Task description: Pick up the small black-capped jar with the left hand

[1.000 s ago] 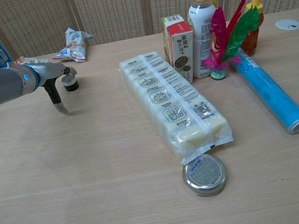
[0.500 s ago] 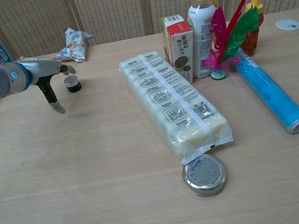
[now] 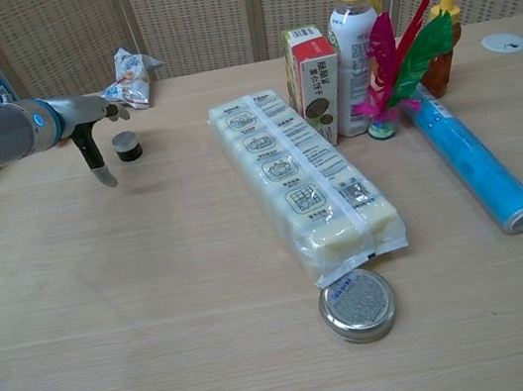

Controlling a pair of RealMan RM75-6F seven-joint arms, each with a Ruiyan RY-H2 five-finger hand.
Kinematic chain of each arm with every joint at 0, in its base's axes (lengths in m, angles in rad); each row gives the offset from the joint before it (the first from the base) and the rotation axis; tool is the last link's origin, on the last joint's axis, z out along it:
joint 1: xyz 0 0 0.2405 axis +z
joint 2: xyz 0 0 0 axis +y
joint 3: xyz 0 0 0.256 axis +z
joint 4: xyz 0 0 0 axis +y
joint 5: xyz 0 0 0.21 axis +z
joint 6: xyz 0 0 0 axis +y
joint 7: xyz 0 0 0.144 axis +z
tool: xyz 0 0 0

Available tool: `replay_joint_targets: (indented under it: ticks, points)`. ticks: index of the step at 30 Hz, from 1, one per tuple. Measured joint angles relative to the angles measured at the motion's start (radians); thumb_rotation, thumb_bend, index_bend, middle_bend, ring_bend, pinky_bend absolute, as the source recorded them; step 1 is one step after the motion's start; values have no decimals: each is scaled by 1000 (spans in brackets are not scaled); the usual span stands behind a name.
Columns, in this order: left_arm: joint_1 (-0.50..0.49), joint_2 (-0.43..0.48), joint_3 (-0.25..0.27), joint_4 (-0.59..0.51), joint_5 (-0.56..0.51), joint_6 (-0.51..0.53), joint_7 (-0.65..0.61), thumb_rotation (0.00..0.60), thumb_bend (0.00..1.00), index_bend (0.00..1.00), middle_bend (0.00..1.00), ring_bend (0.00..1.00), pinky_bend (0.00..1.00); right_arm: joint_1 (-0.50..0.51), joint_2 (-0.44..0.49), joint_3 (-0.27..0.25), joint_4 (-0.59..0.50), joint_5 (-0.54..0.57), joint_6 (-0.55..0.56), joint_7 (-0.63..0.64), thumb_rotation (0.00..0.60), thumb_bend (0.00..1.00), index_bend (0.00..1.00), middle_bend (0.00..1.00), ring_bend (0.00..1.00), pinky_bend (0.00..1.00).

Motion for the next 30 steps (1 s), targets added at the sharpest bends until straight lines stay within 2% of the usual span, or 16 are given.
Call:
replay_joint_targets:
  ticks: [5, 9, 20, 30]
  points:
    - [-23, -68, -4, 108, -25, -61, 8, 600, 0, 77, 0, 0, 3, -2, 2, 4, 1, 5, 3, 6, 600, 0, 0, 0, 0, 0]
    - [-34, -87, -10, 128, -19, -82, 3, 600, 0, 76, 0, 0, 2, -4, 3, 3, 1, 2, 5, 11, 600, 0, 0, 0, 0, 0]
    - [-30, -47, -3, 22, -16, -61, 5, 600, 0, 76, 0, 0, 38, -11, 10, 2, -7, -16, 19, 22, 600, 0, 0, 0, 0, 0]
    - [-31, 31, 28, -133, -86, -3, 33, 600, 0, 76, 0, 0, 84, -18, 17, 2, -12, -29, 32, 38, 600, 0, 0, 0, 0, 0]
